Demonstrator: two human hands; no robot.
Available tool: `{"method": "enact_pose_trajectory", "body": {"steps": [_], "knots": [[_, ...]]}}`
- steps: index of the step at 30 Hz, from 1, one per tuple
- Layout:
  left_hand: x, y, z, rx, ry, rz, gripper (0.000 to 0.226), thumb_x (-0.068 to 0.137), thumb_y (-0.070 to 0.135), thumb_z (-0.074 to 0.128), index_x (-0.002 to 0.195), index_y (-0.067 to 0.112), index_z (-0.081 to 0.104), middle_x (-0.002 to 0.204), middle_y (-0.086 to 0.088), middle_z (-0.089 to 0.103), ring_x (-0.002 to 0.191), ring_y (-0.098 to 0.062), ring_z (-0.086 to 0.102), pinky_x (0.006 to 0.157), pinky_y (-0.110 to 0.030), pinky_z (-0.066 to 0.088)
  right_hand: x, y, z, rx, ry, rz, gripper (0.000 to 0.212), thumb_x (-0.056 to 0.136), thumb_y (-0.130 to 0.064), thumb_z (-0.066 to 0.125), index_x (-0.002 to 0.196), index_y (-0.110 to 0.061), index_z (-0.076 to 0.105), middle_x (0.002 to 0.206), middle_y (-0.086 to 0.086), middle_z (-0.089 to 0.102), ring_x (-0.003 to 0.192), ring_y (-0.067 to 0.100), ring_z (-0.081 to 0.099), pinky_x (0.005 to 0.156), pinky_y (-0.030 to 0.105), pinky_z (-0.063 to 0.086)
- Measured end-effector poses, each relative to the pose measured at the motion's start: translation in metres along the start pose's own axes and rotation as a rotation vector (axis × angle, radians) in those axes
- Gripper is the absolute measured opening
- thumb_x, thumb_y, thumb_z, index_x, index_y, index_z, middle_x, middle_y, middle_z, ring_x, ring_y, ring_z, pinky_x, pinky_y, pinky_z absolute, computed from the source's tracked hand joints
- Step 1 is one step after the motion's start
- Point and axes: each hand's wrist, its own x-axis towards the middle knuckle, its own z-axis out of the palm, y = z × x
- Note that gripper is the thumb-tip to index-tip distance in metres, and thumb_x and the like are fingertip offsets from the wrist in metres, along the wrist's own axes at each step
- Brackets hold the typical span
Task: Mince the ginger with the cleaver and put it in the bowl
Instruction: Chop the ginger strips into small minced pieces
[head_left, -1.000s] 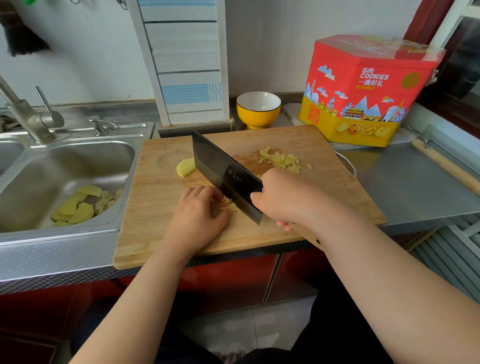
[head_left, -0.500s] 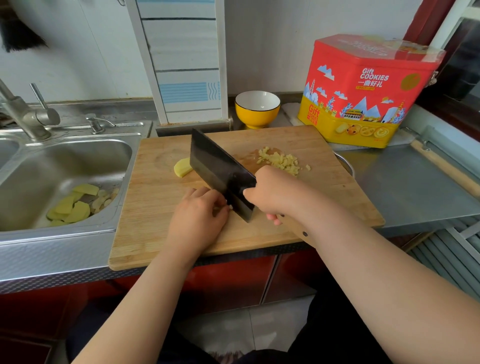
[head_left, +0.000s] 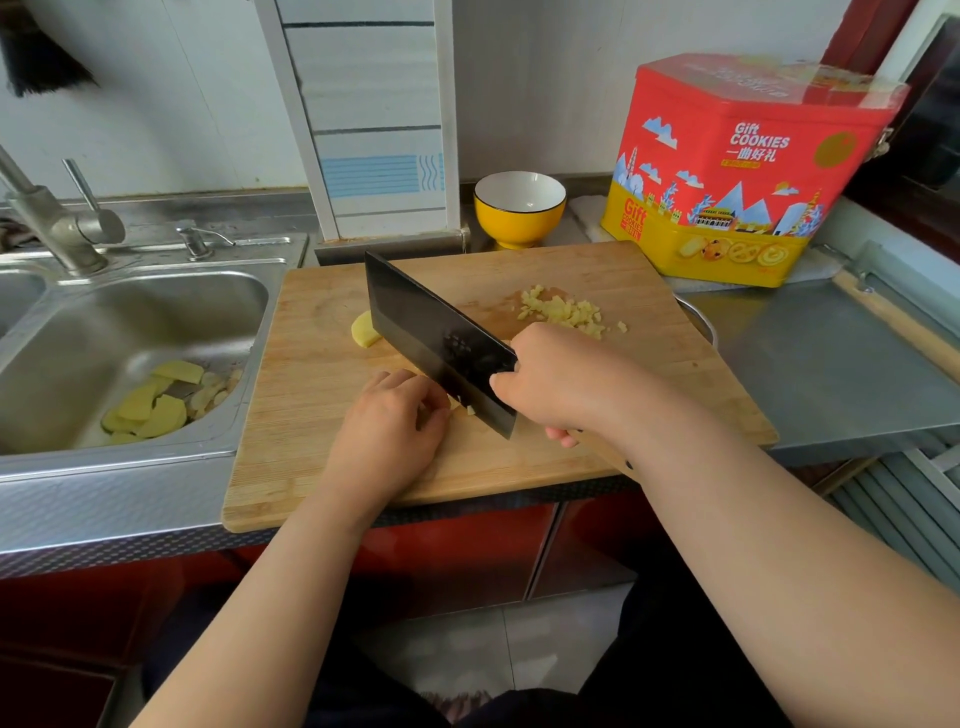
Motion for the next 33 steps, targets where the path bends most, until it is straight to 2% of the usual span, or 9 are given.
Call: {"method": "enact_pose_trajectory", "body": {"steps": [7, 10, 12, 14, 17, 22, 24, 28, 33], "knots": [[0.002, 0.001, -0.003, -0.006, -0.003, 0.003, 0.007, 0.081, 0.013, 0.069, 0.08, 0.019, 0.065, 0.076, 0.015, 0.049, 0.076, -0.011, 0.044, 0.063, -0.02, 0.029, 0.012, -0.005, 0.005, -0.029, -0.078, 0.044, 0.012, 0.1, -0.024, 0.046, 0.101, -0.012, 0.046, 0.057, 0.01, 0.059, 0.035, 0.017, 0.05, 0.041, 0.02, 0.042], [0.002, 0.001, -0.005, -0.018, -0.005, -0.034, 0.006, 0.082, 0.017, 0.07, 0.08, 0.022, 0.067, 0.074, 0.017, 0.049, 0.075, -0.008, 0.045, 0.063, -0.02, 0.032, 0.017, -0.001, 0.005, 0.022, -0.07, 0.039, 0.019, 0.101, -0.025, 0.046, 0.102, -0.007, 0.05, 0.056, 0.011, 0.058, 0.034, 0.017, 0.048, 0.042, 0.021, 0.041], [0.0, 0.0, -0.008, -0.037, -0.022, -0.052, 0.004, 0.082, 0.02, 0.071, 0.084, 0.023, 0.069, 0.076, 0.017, 0.053, 0.075, -0.008, 0.049, 0.066, -0.024, 0.038, 0.019, 0.003, 0.003, 0.048, -0.065, 0.035, 0.029, 0.101, -0.027, 0.046, 0.118, -0.005, 0.053, 0.059, 0.011, 0.06, 0.037, 0.019, 0.05, 0.043, 0.023, 0.042], [-0.002, -0.001, -0.012, -0.054, -0.035, -0.06, 0.006, 0.082, 0.021, 0.072, 0.087, 0.023, 0.07, 0.079, 0.014, 0.058, 0.076, -0.008, 0.053, 0.069, -0.025, 0.044, 0.019, 0.007, 0.0, 0.079, -0.056, 0.049, 0.043, 0.101, -0.027, 0.046, 0.137, -0.002, 0.044, 0.064, 0.012, 0.061, 0.038, 0.017, 0.05, 0.042, 0.022, 0.042], [-0.003, -0.001, -0.015, -0.055, -0.042, -0.072, 0.008, 0.081, 0.019, 0.072, 0.087, 0.024, 0.068, 0.08, 0.013, 0.059, 0.075, -0.008, 0.056, 0.069, -0.023, 0.045, 0.016, 0.011, -0.005, 0.1, -0.063, 0.05, 0.048, 0.1, -0.027, 0.046, 0.14, -0.001, 0.04, 0.068, 0.015, 0.063, 0.045, 0.021, 0.052, 0.046, 0.027, 0.046], [-0.002, 0.003, -0.016, -0.024, -0.047, -0.089, 0.013, 0.081, 0.017, 0.069, 0.083, 0.025, 0.059, 0.078, 0.013, 0.055, 0.072, -0.01, 0.051, 0.059, -0.017, 0.034, 0.005, 0.009, -0.005, 0.054, -0.124, -0.013, 0.028, 0.1, -0.025, 0.046, 0.115, -0.002, 0.053, 0.072, 0.018, 0.065, 0.055, 0.027, 0.057, 0.053, 0.033, 0.05], [-0.002, 0.004, -0.016, -0.01, -0.049, -0.095, 0.012, 0.081, 0.017, 0.068, 0.084, 0.023, 0.059, 0.078, 0.009, 0.055, 0.072, -0.013, 0.052, 0.058, -0.022, 0.033, 0.003, 0.007, -0.002, 0.042, -0.124, -0.024, 0.02, 0.099, -0.023, 0.046, 0.106, -0.005, 0.053, 0.069, 0.017, 0.063, 0.054, 0.027, 0.057, 0.049, 0.03, 0.049], [-0.002, 0.005, -0.017, -0.001, -0.051, -0.091, 0.009, 0.082, 0.015, 0.068, 0.086, 0.02, 0.061, 0.078, 0.007, 0.055, 0.071, -0.012, 0.048, 0.062, -0.026, 0.034, 0.003, 0.005, 0.001, -0.005, -0.103, -0.02, 0.021, 0.1, -0.026, 0.046, 0.106, -0.009, 0.055, 0.056, 0.01, 0.058, 0.042, 0.021, 0.053, 0.042, 0.023, 0.044], [-0.001, 0.004, -0.015, -0.004, -0.049, -0.094, 0.009, 0.083, 0.015, 0.067, 0.088, 0.02, 0.061, 0.079, 0.006, 0.055, 0.071, -0.012, 0.047, 0.061, -0.026, 0.032, 0.007, 0.002, 0.004, -0.048, -0.095, -0.016, 0.016, 0.101, -0.026, 0.045, 0.103, -0.011, 0.051, 0.056, 0.008, 0.056, 0.034, 0.016, 0.049, 0.038, 0.02, 0.039]]}}
